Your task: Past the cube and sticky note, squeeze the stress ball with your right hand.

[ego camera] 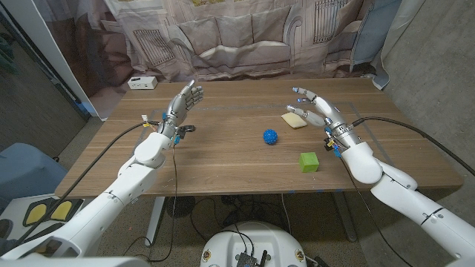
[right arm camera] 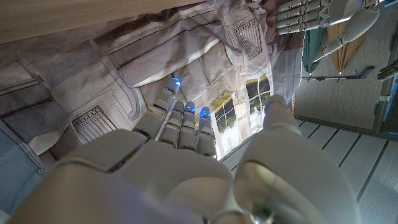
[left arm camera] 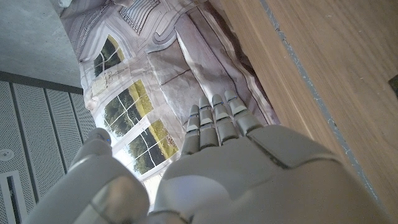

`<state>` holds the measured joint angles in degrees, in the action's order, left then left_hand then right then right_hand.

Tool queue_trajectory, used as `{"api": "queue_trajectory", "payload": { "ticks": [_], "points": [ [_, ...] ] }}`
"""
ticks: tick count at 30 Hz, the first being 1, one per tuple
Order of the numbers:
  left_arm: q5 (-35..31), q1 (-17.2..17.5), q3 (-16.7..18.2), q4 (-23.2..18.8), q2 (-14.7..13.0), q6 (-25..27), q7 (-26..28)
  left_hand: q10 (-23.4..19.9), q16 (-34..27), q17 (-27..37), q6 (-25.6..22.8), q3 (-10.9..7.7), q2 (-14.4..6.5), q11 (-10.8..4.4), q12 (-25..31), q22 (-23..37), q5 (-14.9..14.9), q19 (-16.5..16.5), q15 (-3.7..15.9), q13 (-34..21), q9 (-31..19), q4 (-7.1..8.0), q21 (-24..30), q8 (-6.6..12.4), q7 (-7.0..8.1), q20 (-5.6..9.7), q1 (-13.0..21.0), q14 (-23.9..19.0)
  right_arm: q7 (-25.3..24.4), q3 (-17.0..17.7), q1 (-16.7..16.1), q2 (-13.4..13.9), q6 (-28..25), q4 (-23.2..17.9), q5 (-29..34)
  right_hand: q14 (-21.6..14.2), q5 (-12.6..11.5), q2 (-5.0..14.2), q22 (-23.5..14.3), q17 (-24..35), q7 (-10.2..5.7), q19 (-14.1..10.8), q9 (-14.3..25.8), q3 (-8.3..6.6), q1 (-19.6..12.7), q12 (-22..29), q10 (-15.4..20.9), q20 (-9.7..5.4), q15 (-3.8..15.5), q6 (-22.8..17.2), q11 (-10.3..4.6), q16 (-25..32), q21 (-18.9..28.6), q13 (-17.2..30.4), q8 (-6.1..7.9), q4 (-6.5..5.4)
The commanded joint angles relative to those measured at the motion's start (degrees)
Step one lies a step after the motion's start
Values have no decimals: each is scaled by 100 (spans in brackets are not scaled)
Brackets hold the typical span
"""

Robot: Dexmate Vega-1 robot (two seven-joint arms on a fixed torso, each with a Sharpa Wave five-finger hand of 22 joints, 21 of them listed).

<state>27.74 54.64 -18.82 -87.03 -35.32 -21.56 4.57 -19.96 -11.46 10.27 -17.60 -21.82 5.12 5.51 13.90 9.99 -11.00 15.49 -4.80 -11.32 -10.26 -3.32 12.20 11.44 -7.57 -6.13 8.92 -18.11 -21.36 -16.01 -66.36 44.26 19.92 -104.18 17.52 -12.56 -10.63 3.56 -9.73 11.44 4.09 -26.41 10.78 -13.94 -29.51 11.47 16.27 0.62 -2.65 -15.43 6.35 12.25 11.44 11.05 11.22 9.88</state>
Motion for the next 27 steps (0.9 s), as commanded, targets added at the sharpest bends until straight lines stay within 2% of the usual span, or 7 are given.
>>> {"api": "queue_trajectory", "payload": {
  "ticks": [1,8,27],
  "points": [
    [7,39,34,-66,-19,0,22,-43,17,11,-43,-9,26,-4,-7,29,1,13,-11,-23,-15,-8,-13,-17,28,-18,-13,-32,-101,-104,-44,175,-268,-277,396,25,-1,-6,-14,21,7,32,21,-28,-61,-9,-24,-2,-15,-13,-1,-14,-18,19,-6,-4],
    [1,40,1,-157,-111,180,-24,-36,18,11,-62,-9,17,9,-17,29,0,20,-11,-24,-15,-12,-16,-13,24,-18,-10,-39,-91,-178,-8,275,-424,-375,627,24,3,-5,-14,20,1,32,21,-37,-87,-8,-23,0,-6,-4,-14,-14,-19,20,-7,-5],
    [-7,143,36,-254,-74,53,25,-72,22,11,-82,-8,-4,-1,-20,30,-1,40,-8,-25,-16,-20,-21,-16,31,-3,-5,-51,-197,-300,-56,503,-898,-769,1314,28,16,-24,-14,29,-29,57,24,-35,-110,-10,-35,5,-3,-11,-22,-14,-31,24,2,-35]
  ]
}}
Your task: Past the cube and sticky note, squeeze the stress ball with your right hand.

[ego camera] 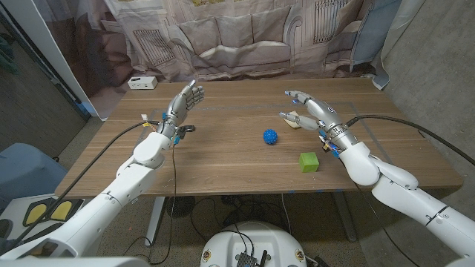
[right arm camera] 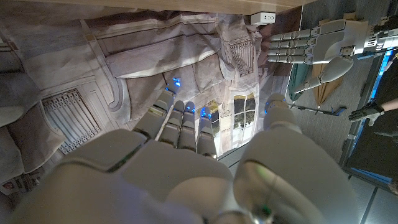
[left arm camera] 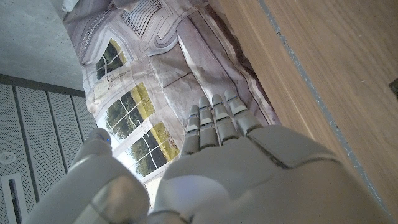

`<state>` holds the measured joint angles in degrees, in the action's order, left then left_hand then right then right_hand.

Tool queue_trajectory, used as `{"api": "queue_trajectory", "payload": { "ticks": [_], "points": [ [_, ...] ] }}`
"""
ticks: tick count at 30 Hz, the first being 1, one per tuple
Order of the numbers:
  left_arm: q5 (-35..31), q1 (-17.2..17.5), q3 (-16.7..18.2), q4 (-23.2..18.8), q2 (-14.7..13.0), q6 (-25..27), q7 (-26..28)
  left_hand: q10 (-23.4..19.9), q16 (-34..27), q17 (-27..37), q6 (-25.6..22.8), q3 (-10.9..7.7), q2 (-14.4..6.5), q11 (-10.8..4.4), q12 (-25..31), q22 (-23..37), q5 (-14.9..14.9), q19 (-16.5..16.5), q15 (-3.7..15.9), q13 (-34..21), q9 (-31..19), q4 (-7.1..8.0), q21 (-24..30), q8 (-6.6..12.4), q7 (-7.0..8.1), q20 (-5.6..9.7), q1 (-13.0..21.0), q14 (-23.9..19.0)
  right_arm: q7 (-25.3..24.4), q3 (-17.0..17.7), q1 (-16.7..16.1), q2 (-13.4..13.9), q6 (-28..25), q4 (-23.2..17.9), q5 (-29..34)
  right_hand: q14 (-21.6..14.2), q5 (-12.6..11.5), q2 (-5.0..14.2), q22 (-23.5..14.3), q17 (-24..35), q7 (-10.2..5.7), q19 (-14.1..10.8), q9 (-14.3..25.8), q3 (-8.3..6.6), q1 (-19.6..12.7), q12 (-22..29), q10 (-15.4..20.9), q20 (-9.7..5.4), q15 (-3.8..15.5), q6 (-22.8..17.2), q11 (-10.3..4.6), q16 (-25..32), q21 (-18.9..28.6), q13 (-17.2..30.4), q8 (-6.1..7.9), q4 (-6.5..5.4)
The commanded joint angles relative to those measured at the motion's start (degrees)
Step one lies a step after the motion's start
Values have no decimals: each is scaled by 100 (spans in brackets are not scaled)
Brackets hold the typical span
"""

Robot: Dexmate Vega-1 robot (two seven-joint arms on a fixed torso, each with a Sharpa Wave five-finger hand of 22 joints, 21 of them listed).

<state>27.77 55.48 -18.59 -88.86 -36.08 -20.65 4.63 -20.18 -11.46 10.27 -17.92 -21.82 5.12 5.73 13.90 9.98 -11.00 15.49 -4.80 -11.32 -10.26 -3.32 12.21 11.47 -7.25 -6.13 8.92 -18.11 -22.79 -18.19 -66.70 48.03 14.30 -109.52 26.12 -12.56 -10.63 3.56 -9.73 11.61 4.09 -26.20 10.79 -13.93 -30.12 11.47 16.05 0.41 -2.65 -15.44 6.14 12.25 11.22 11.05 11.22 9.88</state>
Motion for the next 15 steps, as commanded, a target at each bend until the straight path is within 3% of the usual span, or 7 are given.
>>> {"api": "queue_trajectory", "payload": {
  "ticks": [1,10,15],
  "points": [
    [-6,63,16,-81,-6,-27,17,-50,23,12,-51,-8,-5,-19,-21,30,-1,42,-11,-25,-16,-21,-21,-19,-2,-2,-5,-52,-60,-96,-17,128,-360,-246,485,29,16,-23,-14,12,-30,36,24,-35,-49,-10,-14,24,-3,-9,-1,-14,-9,24,2,-35],
    [-12,82,15,-101,-15,-5,20,-66,24,12,-49,-8,-17,-19,-23,31,-1,46,-2,-26,-16,-25,-26,-24,-3,-3,-2,-60,109,-245,43,205,-663,-395,716,45,21,-23,-15,16,-40,78,26,-40,-70,-12,-24,32,23,23,-18,-18,-24,26,-8,-46],
    [23,57,-13,7,71,-110,-29,-68,25,12,-56,-8,-24,-30,-26,31,-2,48,-4,-26,-17,-27,-28,-24,-4,-4,0,-64,416,-312,41,275,-1155,-661,920,87,24,-22,-15,19,-49,142,27,-44,-84,-30,-78,33,21,71,-22,-33,-45,28,-22,-54]
  ]
}}
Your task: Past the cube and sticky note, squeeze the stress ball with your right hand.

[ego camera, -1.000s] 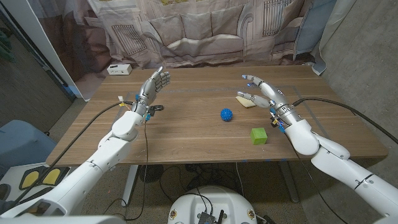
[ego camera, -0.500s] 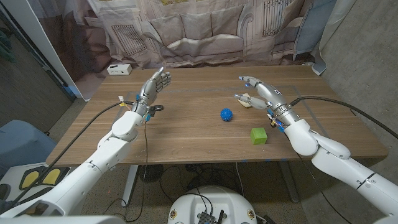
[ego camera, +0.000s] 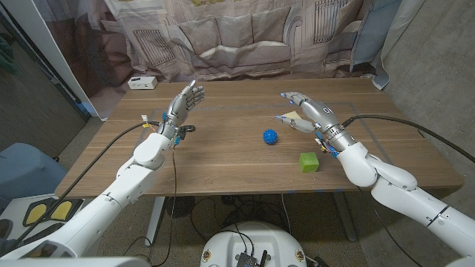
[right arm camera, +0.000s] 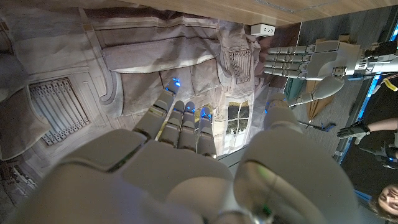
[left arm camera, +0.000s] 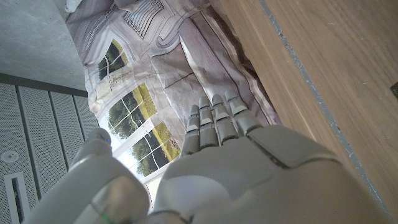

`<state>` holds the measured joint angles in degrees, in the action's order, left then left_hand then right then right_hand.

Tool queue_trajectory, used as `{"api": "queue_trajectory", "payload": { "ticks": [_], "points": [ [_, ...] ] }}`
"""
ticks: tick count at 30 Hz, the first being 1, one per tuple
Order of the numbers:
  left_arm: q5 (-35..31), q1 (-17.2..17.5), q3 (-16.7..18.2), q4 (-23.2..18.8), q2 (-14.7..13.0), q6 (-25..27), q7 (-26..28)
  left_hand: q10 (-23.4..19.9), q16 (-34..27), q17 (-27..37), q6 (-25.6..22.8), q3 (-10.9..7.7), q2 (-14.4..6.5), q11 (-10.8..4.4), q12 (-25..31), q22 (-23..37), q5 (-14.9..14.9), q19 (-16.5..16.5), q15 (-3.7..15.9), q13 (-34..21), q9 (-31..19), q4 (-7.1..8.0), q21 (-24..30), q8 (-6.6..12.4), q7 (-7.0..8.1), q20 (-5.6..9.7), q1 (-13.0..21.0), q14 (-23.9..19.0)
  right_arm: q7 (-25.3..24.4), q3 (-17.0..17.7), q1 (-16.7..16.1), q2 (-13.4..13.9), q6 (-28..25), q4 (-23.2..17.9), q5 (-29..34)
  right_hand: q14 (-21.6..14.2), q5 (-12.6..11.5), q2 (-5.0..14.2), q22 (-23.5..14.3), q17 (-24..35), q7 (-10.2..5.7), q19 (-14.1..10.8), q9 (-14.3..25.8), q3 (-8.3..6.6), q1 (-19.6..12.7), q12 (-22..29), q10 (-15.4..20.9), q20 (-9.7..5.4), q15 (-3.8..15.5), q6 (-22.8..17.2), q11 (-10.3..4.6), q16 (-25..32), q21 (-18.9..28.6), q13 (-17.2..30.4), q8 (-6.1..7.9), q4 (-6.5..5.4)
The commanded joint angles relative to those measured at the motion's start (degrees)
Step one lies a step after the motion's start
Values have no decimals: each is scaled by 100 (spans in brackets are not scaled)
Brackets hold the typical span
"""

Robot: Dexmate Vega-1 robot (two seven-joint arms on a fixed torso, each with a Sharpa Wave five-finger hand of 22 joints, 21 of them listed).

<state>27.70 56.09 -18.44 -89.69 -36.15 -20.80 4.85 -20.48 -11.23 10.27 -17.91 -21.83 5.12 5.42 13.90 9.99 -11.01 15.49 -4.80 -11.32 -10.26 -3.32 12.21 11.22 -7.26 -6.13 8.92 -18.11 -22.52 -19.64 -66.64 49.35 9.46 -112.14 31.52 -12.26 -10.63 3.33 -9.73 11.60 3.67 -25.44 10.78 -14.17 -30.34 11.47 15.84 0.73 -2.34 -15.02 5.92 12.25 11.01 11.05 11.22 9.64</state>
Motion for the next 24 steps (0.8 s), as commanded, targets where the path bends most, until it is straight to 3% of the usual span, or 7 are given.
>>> {"api": "queue_trajectory", "payload": {
  "ticks": [1,24],
  "points": [
    [35,-4,-31,108,95,-120,-56,-34,2,12,-57,-8,-26,-2,-29,31,-1,49,-1,-26,-17,-27,-28,0,-5,-6,1,-63,425,-179,42,150,-724,-426,388,67,24,0,-15,19,-3,74,28,-21,-66,-33,-63,3,-16,35,-4,-37,-26,28,-23,-31],
    [-9,-8,-81,83,61,-76,-88,-56,5,12,-77,-19,-73,2,-41,31,-2,64,3,-28,-17,-37,-36,-4,-2,-8,16,-84,1145,-516,420,335,-1315,-725,597,204,25,-5,-15,16,-70,228,33,-52,-169,-59,-199,-27,5,162,-31,-80,-53,32,-42,-20]
  ]
}}
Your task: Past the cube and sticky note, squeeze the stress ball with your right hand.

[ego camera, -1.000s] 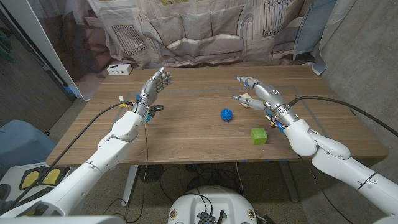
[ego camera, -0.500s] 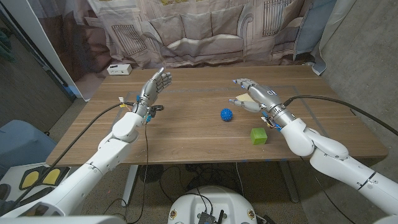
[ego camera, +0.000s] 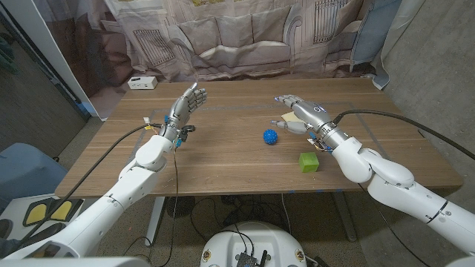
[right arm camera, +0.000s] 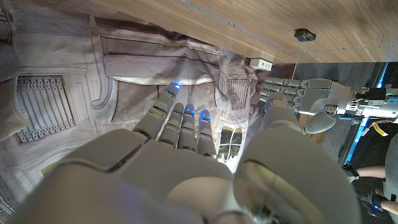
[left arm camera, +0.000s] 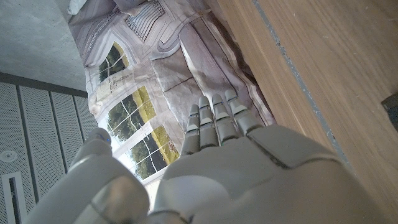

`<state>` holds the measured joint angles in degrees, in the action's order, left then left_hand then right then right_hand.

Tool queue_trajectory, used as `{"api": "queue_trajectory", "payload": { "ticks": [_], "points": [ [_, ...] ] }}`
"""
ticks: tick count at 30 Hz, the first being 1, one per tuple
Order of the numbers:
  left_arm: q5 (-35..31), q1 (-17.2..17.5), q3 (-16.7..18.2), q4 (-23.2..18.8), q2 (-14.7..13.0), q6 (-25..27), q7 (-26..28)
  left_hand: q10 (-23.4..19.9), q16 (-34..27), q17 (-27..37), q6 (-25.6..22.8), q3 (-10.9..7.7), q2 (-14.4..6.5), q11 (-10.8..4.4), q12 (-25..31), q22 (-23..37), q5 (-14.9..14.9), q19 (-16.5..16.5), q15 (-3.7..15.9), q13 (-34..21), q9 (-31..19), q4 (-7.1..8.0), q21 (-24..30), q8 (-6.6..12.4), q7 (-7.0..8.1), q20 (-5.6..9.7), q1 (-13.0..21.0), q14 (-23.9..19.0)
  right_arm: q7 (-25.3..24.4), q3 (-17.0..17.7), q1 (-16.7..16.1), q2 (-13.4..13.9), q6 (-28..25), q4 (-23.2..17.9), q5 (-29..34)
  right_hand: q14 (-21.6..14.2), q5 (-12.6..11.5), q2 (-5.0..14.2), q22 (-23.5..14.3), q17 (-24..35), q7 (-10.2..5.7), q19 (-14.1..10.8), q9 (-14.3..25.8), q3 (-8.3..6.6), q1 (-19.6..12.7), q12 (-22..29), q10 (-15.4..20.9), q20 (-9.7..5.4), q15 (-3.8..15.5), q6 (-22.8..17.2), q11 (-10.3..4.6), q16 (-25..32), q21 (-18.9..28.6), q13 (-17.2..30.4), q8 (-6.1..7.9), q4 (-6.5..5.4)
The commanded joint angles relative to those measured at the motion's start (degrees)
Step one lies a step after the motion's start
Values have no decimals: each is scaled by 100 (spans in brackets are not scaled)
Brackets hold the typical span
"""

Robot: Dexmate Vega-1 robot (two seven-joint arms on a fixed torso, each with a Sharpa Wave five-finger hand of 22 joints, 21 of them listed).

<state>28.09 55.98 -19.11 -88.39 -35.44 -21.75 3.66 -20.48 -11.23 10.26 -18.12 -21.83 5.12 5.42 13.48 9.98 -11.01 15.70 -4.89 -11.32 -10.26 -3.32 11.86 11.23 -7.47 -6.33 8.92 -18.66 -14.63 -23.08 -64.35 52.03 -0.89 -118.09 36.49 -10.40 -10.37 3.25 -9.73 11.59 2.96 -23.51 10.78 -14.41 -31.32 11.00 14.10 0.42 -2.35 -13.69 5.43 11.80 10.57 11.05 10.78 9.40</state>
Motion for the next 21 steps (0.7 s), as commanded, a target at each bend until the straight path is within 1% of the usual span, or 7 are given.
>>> {"api": "queue_trajectory", "payload": {
  "ticks": [1,7,13,15,16,17,21],
  "points": [
    [-44,4,-14,-47,-2,12,35,-55,6,12,-57,-19,-75,0,0,32,-2,41,13,-28,-17,-38,-3,-5,22,12,16,-28,413,-191,215,66,-317,-143,102,25,-1,1,-15,16,0,35,33,-30,-75,-12,-30,0,5,31,18,-37,-8,32,3,5],
    [-48,-23,-53,-24,14,13,-9,-44,11,12,-64,-19,-83,-25,-9,32,-1,40,18,-28,-17,-40,-6,-4,29,17,18,-23,808,-328,376,77,-616,-251,224,58,-1,-4,-14,13,-5,90,34,-43,-117,-14,-55,-9,5,49,-13,-48,-19,33,4,16],
    [-42,-29,-42,8,41,-33,4,-47,14,12,-67,-20,-91,-20,-14,32,0,37,20,-28,-17,-45,-11,-7,33,13,22,-22,1020,-443,537,71,-725,-229,262,80,-2,-17,-14,8,6,119,35,-55,-163,-21,-96,-7,14,93,-17,-53,-17,33,-3,28],
    [-44,-33,-37,13,36,-31,5,-54,15,12,-70,-19,-93,-7,-13,32,0,43,20,-29,-17,-46,-10,-6,32,14,22,-21,1003,-479,582,57,-693,-183,262,87,-3,-19,-14,6,0,125,36,-61,-181,-19,-98,-7,18,106,-23,-54,-16,34,-4,32],
    [-41,-39,-36,19,34,-31,-2,-56,15,12,-72,-19,-94,-9,-13,32,1,44,18,-29,-17,-47,-10,-6,32,13,23,-20,1019,-495,603,53,-696,-175,261,94,-6,-20,-13,2,-72,129,39,-83,-239,7,-51,-10,21,87,-44,-54,-8,34,15,48],
    [-39,-45,-35,25,34,-30,-4,-61,16,12,-73,-19,-94,-6,-11,32,1,41,20,-29,-17,-48,-11,-6,29,13,23,-19,1070,-527,637,50,-731,-177,299,94,-8,-24,-13,-2,-106,139,42,-101,-289,26,-10,-13,24,32,-50,-52,-5,35,44,59],
    [-18,-88,-41,79,47,-37,-42,-59,16,12,-74,-19,-97,-10,-15,32,2,42,20,-29,-17,-50,-13,-7,25,13,24,-22,1237,-621,761,27,-797,-155,343,98,-9,-35,-12,-6,-136,136,46,-117,-342,38,13,-14,53,-14,-71,-51,4,36,68,68]
  ]
}}
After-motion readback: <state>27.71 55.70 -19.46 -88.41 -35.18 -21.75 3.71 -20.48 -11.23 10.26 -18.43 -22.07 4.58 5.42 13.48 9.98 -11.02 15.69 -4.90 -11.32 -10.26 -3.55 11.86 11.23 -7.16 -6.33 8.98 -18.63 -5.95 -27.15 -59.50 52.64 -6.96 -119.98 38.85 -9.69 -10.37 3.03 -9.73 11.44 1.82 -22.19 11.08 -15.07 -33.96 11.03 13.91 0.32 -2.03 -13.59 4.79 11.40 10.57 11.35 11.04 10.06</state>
